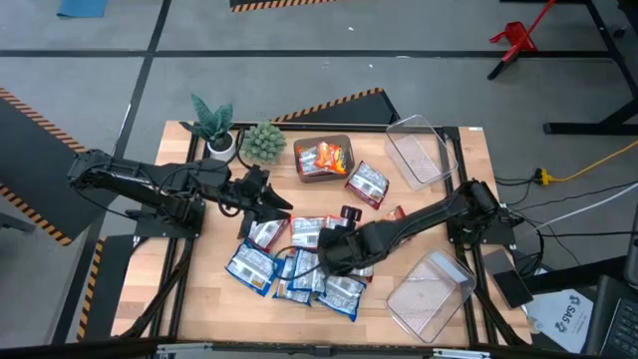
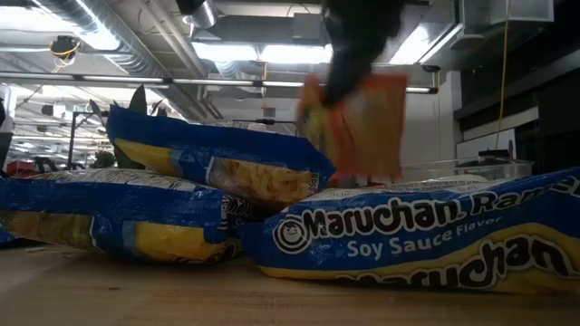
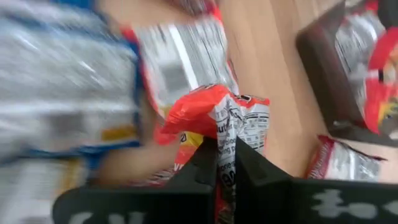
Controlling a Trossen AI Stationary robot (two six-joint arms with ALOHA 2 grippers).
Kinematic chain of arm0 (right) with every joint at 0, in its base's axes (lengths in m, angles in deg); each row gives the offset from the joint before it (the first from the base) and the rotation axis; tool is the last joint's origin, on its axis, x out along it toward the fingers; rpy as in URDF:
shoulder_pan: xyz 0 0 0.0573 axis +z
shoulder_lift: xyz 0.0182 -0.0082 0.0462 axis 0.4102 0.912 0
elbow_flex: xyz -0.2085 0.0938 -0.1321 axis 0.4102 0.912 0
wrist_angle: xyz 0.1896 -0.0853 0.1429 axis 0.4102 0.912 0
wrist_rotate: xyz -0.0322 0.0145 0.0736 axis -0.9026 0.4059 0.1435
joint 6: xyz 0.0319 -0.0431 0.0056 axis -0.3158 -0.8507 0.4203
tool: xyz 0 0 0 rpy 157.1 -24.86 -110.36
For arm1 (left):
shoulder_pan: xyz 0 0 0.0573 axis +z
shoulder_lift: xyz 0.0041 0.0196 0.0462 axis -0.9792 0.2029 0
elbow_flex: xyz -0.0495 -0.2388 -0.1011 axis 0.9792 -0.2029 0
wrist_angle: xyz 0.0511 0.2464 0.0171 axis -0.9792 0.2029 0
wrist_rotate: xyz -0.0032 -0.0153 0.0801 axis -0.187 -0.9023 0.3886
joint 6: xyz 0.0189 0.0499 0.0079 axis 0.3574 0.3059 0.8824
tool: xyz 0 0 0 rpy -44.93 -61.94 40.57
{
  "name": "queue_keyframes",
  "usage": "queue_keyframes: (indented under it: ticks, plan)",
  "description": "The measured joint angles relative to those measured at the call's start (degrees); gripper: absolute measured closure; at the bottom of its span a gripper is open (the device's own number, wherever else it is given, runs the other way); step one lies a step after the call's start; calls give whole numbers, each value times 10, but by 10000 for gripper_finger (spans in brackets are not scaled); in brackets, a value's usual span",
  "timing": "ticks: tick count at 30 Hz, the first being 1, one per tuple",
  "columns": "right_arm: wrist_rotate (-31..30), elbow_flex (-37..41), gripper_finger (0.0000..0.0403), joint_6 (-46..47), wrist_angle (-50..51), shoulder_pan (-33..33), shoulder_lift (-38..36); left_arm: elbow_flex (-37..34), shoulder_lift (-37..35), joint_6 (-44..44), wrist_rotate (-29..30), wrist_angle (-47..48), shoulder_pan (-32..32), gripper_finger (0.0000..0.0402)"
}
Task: Sort Maruchan noodles
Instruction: Put the orange noodle pack into the black bin
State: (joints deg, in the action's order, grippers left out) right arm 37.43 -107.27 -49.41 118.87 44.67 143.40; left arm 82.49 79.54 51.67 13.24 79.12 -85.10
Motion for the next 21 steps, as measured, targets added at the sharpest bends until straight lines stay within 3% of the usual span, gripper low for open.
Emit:
queue_keyframes:
  ticks: [5,11,17,21]
  plan:
    - [48,-96,401,-3,-7,-7,-35,0,0,62,-25,0,0,278]
    - [51,-93,402,19,1,-7,-141,0,-2,131,-110,-3,0,277]
    - [80,-84,403,26,8,-6,-214,1,17,282,-105,3,1,237]
    - [106,-84,403,13,2,-11,-227,0,46,310,-75,-17,9,197]
